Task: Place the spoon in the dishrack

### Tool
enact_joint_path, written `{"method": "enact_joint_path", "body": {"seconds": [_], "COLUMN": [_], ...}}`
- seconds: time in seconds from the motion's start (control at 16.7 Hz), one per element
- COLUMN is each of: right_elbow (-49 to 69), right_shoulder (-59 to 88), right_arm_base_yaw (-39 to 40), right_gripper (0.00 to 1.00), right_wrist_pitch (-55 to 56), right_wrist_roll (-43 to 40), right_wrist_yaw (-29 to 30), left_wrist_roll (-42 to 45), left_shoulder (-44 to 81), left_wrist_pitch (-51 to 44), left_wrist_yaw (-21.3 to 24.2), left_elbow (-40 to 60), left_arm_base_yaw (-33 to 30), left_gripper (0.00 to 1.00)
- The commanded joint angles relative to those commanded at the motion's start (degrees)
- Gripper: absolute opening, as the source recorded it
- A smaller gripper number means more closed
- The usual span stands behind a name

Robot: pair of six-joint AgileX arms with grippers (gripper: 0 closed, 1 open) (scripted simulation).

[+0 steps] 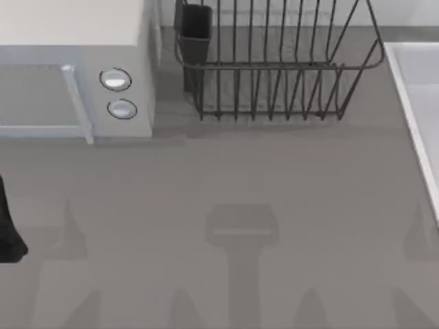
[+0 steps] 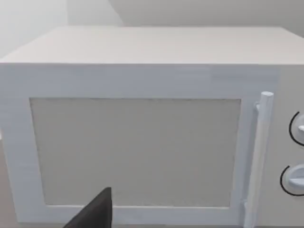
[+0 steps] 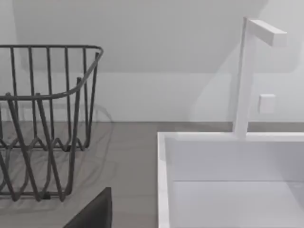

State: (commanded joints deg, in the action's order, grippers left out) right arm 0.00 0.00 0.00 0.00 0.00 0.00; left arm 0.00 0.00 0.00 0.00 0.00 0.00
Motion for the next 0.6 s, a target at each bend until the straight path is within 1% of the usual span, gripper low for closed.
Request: {"method": "enact_joint_path", "body": {"seconds": [0.18,0.3,0.42,0.6], "right_elbow": [0.6,3.4,7.8,16.4], "right_shoulder": [0.7,3.7,9.2,21.8], "right_arm_base_yaw": [-0.4,-2.1,-5.0,-11.0], "right_gripper": [1.0,1.0,1.0,1.0], "right_wrist_pitch": [-0.6,-3.1,-7.2,-15.8], "right_wrist_roll": [-0.7,-3.6,-8.7,-19.1], "right_wrist_yaw": [0.0,-0.2,-0.3,-0.3], "left_wrist_roll": [0.0,0.0,0.0,0.0], "left_shoulder": [0.0,0.0,0.0,0.0], "left_wrist_pitch": [0.0,0.0,0.0,0.0], "left_wrist_yaw": [0.0,0.0,0.0,0.0], "left_elbow": [0.0,0.0,0.0,0.0], "left_arm_base_yaw": [0.0,0.0,0.0,0.0], "left_gripper": [1.0,1.0,1.0,1.0]}}
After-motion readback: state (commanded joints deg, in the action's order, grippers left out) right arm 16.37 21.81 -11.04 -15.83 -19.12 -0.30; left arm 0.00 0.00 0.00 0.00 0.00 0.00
